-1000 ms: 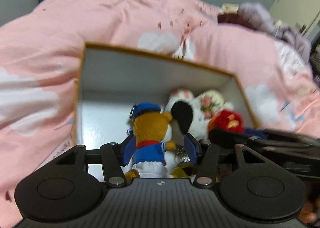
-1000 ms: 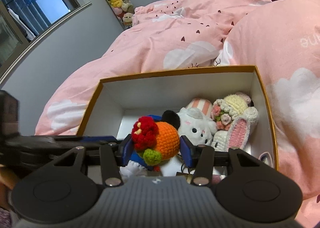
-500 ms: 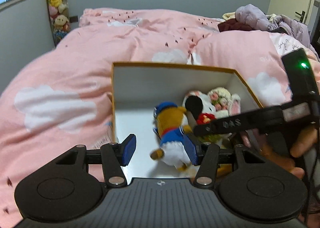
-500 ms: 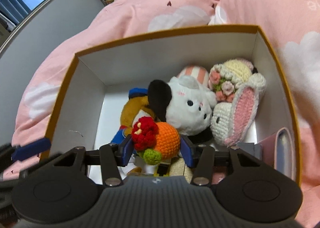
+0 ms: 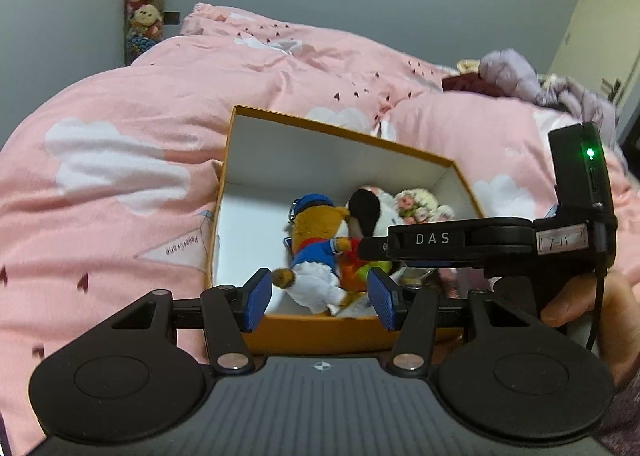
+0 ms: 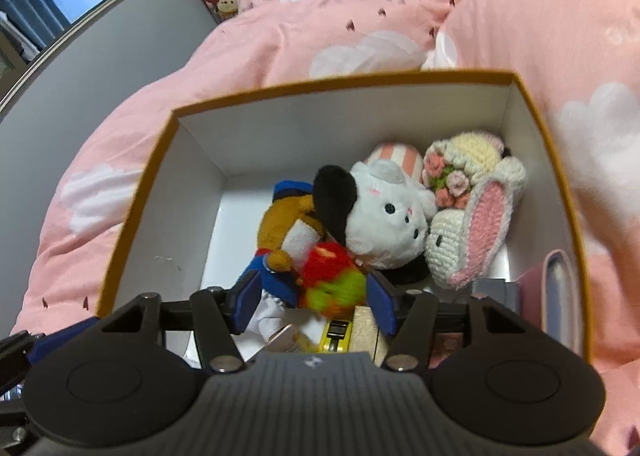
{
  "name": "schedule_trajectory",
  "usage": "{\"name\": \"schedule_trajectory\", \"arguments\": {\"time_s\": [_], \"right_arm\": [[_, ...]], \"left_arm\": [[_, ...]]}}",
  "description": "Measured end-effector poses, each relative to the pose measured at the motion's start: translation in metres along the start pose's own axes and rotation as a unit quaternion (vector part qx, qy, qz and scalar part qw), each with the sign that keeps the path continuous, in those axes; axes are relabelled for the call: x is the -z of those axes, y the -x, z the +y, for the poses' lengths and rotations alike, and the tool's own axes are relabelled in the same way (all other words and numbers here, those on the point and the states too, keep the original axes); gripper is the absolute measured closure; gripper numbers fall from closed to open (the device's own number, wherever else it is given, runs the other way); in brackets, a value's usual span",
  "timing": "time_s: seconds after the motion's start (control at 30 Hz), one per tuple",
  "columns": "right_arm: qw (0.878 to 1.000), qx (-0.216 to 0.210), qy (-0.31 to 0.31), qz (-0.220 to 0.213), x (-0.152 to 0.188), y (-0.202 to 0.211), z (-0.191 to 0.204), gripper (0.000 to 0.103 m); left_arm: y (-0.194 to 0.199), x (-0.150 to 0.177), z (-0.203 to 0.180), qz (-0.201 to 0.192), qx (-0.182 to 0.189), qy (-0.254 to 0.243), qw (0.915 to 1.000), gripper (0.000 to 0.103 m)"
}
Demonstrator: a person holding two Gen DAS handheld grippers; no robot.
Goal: Organize objects
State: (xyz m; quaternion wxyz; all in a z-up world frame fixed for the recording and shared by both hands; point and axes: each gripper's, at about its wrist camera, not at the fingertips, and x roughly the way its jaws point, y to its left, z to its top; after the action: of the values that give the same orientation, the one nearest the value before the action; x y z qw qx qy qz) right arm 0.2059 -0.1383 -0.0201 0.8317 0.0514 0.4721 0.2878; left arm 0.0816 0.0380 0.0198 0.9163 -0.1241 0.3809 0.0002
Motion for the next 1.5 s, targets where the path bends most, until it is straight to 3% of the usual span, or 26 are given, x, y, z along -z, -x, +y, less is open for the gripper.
{"name": "schedule_trajectory", "arguments": {"time_s": [0.13,0.37,0.5,0.6,0.73,0.83,0.9,1.17,1.5], "right_arm": [[0.999,0.004,0.031,-0.040,0.011,0.034,0.013,0.042],[0.983,0.028,0.079,-0.163,0.037,0.121,0.042,0.037],[0.962,0.046,0.099,-0.252,0.057,0.170,0.057,0.025],[0.940,0.066,0.113,-0.317,0.075,0.194,0.068,0.011],[0.911,0.090,0.143,-0.375,0.099,0.208,0.078,0.010],[0.902,0.107,0.146,-0.392,0.111,0.208,0.079,0.010],[0.904,0.111,0.135,-0.389,0.117,0.202,0.076,0.010],[0.941,0.120,0.094,-0.303,0.130,0.156,0.057,0.010],[0.954,0.143,0.070,-0.253,0.134,0.117,0.036,0.010]], "left_arm": [[0.017,0.014,-0.007,-0.019,0.007,0.022,0.9995,0.041],[0.055,0.022,-0.020,-0.078,-0.015,-0.002,0.9969,0.041],[0.078,0.019,-0.029,-0.134,-0.023,-0.016,0.9905,0.031],[0.096,0.017,-0.033,-0.179,-0.027,-0.018,0.9834,0.023],[0.108,0.018,-0.034,-0.234,-0.061,-0.023,0.9701,0.020],[0.103,0.020,-0.033,-0.226,-0.091,-0.035,0.9692,0.020],[0.098,0.025,-0.031,-0.217,-0.101,-0.039,0.9701,0.020],[0.063,0.051,-0.016,-0.154,-0.121,-0.050,0.9794,0.020],[0.039,0.070,-0.015,-0.122,-0.131,-0.060,0.9821,0.020]]}}
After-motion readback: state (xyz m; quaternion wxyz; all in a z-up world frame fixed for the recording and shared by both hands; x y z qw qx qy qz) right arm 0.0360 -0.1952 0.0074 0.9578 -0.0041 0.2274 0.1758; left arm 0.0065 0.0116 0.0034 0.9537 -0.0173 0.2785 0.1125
